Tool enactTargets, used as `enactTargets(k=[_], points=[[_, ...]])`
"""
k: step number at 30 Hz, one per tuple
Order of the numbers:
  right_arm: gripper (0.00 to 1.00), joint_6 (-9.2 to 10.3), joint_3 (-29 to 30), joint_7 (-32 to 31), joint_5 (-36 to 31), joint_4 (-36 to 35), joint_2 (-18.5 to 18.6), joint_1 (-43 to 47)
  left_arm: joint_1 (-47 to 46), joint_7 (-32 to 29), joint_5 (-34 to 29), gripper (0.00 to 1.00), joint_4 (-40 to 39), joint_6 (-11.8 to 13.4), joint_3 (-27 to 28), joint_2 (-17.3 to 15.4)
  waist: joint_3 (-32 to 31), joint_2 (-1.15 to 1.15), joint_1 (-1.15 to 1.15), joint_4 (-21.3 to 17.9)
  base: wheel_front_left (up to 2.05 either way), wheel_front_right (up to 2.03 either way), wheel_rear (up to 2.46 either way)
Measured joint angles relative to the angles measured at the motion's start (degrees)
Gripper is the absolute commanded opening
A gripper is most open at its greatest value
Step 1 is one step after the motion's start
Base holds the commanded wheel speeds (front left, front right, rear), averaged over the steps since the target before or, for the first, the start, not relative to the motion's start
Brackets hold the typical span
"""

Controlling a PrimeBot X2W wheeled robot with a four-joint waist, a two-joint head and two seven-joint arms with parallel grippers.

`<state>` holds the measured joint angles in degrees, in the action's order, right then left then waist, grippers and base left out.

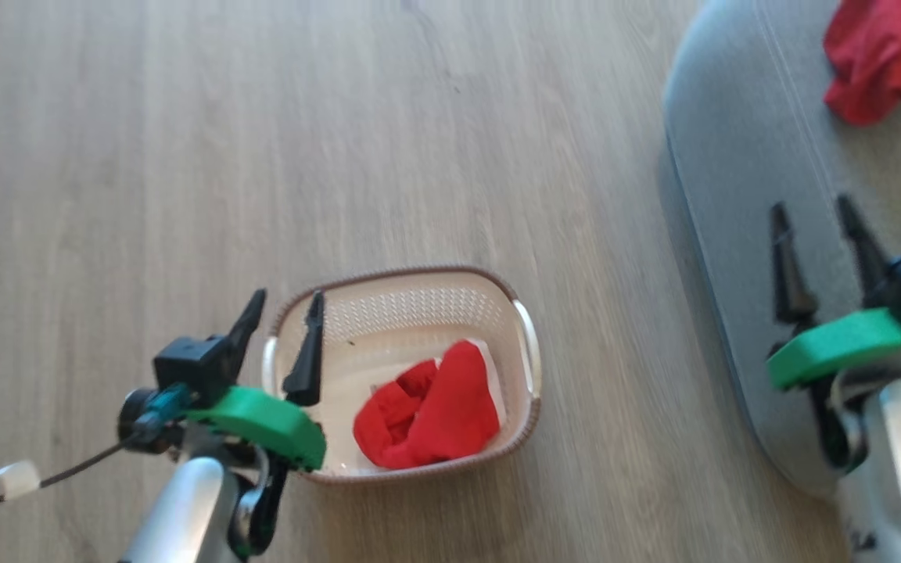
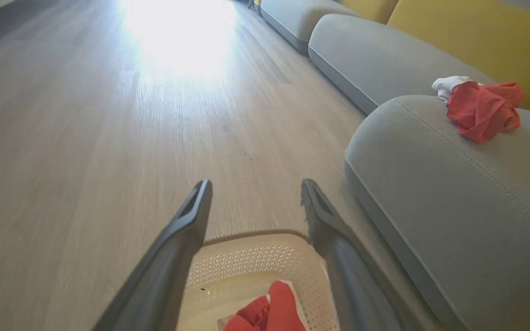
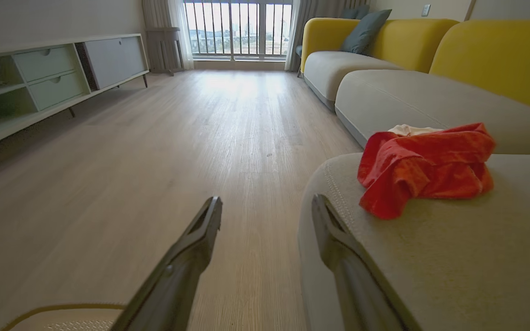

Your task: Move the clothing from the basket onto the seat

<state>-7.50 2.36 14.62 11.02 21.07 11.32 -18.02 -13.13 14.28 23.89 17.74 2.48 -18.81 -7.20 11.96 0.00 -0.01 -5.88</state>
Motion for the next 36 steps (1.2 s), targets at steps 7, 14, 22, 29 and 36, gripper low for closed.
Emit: enactTargets(k=[7, 14, 22, 29, 36], points=[[1.00, 0.00, 0.18, 0.00, -4.93, -1.14, -5.27, 7.39, 3.77, 0.01, -2.64, 1.00, 0.00, -1.86, 6.58, 1.56, -5.52, 0.00, 0.00, 3.30, 0.00, 0.00, 0.00], [1.00, 0.00, 0.69, 0.00, -7.71, -1.46, -7.68, 11.98, 7.70, 0.00, -4.37, 1.00, 0.65, -3.07, 11.45, 3.04, -9.73, 0.00, 0.00, 5.22, 0.00, 0.00, 0.00], [1.00, 0.00, 0.07, 0.00, -9.12, -1.07, -8.14, 12.81, 8.36, 0.00, -5.81, 1.00, 1.83, -4.88, 13.50, 4.00, -10.97, 0.00, 0.00, 6.57, 0.00, 0.00, 0.00], [1.00, -0.01, -0.13, 0.00, -9.12, -0.65, -8.32, 12.79, 8.36, 0.00, -6.39, 1.00, 2.23, -5.39, 14.74, 4.34, -11.37, 0.00, 0.00, 7.06, 0.00, 0.00, 0.00], [1.00, 0.00, -0.31, 0.00, -9.12, -0.38, -8.32, 12.78, 8.36, 0.00, -6.89, 1.00, 2.63, -6.11, 15.12, 4.44, -11.63, 0.00, 0.00, 6.98, 0.00, 0.00, 0.00]])
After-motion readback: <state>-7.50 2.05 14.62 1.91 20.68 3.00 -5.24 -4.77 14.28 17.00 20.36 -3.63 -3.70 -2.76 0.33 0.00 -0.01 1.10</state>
